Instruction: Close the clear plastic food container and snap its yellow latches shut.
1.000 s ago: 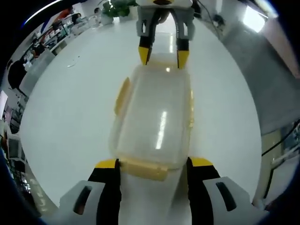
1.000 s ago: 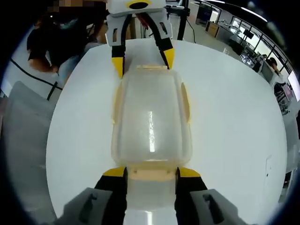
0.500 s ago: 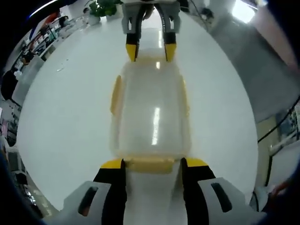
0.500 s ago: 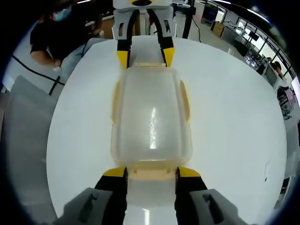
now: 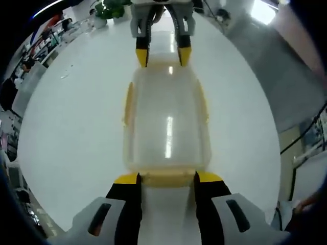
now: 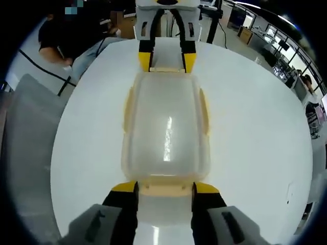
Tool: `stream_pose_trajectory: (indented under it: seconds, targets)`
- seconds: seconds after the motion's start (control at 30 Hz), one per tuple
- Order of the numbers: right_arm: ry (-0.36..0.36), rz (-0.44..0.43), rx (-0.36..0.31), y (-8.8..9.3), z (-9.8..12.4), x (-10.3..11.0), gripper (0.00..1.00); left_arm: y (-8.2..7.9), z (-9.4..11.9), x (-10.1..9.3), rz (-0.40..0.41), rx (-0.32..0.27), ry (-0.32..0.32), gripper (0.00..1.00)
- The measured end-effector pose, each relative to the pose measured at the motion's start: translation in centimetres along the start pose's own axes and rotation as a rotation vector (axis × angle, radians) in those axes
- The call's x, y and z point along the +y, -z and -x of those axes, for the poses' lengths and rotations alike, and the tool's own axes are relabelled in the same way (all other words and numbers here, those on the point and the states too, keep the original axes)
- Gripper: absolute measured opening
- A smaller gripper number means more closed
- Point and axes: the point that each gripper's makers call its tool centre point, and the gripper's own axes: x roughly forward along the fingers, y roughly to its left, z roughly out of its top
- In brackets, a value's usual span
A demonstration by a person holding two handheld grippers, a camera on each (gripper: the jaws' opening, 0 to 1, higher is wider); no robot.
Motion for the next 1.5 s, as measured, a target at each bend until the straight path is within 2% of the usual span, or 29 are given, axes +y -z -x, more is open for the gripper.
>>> stream_pose_trajectory:
  seconds: [0.07,0.23,0.3,0.37,0.53,0.9,1.27,1.5]
  targets:
    - [0.003,0.000,0.012,0.0,-0.1,0.0,0.38,-0.3,0.0,-0.3,0.014,0.017,-0.006,0.37]
    - [0.002,-0.002,0.037,0.0,0.0,0.1,0.37,-0.3,0.2,-0.5,0.015,0.013,-0.003,0.36]
    - [0.001,0.002,0.049,0.0,0.0,0.1,0.37,-0.3,0.1,-0.5,0.014,0.039,-0.005,0.36]
    - [-0.003,-0.003,0.048,0.0,0.0,0.1,0.37,-0.4,0.2,-0.5,0.010,0.052,-0.009,0.36]
    - [-0.019,-0.010,0.032,0.1,0.5,0.4,0.37,-0.8,1.2,-0.5,-0.001,0.039,-0.012,0.36]
    - [-0.031,-0.003,-0.044,-1.1,3.7,0.9,0.37,-1.8,3.7,-1.2,0.003,0.037,-0.022,0.36]
    - [-0.013,0.007,-0.059,-1.1,6.7,1.3,0.37,-4.1,6.5,-1.3,-0.016,0.014,-0.053,0.36]
    - [-0.011,0.014,-0.049,-0.4,7.6,1.6,0.37,-5.3,6.9,-1.7,-0.020,0.016,-0.057,0.36]
